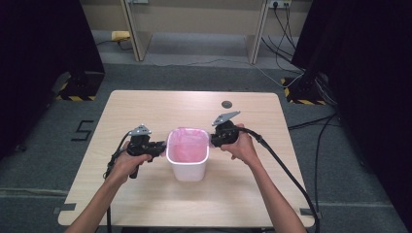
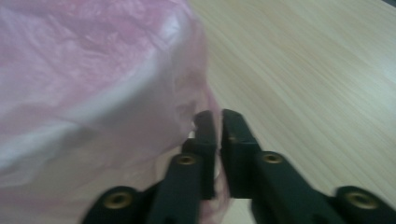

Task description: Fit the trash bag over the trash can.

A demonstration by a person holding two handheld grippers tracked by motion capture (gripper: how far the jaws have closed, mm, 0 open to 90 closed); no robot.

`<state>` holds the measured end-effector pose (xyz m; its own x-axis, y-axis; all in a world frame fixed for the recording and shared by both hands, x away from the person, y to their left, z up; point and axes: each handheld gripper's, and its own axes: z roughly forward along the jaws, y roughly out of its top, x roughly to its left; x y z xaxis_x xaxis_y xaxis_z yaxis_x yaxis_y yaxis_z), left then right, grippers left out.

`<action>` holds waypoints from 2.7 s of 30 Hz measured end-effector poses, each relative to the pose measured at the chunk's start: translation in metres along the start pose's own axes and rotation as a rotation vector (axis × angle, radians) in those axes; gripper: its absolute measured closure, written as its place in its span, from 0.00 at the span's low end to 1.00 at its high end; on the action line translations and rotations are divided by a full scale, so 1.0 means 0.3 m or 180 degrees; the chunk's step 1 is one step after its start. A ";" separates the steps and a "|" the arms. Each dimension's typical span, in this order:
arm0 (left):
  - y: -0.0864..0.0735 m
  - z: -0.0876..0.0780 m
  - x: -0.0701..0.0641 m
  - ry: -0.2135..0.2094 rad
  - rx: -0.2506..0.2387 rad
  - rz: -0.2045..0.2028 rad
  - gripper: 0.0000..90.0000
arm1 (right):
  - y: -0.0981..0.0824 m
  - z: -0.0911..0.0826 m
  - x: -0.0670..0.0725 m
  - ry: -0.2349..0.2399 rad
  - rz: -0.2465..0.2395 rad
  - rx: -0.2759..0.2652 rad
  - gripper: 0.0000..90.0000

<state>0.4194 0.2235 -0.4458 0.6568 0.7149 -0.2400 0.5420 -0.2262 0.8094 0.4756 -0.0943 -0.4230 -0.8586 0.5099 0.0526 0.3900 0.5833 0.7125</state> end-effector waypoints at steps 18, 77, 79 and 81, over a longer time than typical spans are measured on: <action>-0.022 -0.126 -0.070 0.0128 -0.0163 0.0938 0.55 | -0.036 -0.247 0.111 -0.0116 -0.0372 -0.0592 0.64; -0.093 -0.164 -0.220 0.0274 -0.0335 0.1592 0.79 | -0.016 -0.275 0.303 -0.0360 -0.0928 -0.0716 0.64; -0.098 -0.170 -0.232 0.0255 -0.0343 0.1573 0.71 | 0.011 -0.240 0.313 -0.0417 -0.0919 -0.0590 0.56; -0.101 -0.170 -0.240 0.0263 -0.0359 0.1504 0.59 | 0.024 -0.213 0.313 -0.0413 -0.0862 -0.0512 0.53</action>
<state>0.3290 0.2124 -0.4258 0.7709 0.6024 0.2069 0.1317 -0.4686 0.8736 0.3764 -0.0826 -0.3684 -0.8704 0.4322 -0.2357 0.0872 0.6065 0.7903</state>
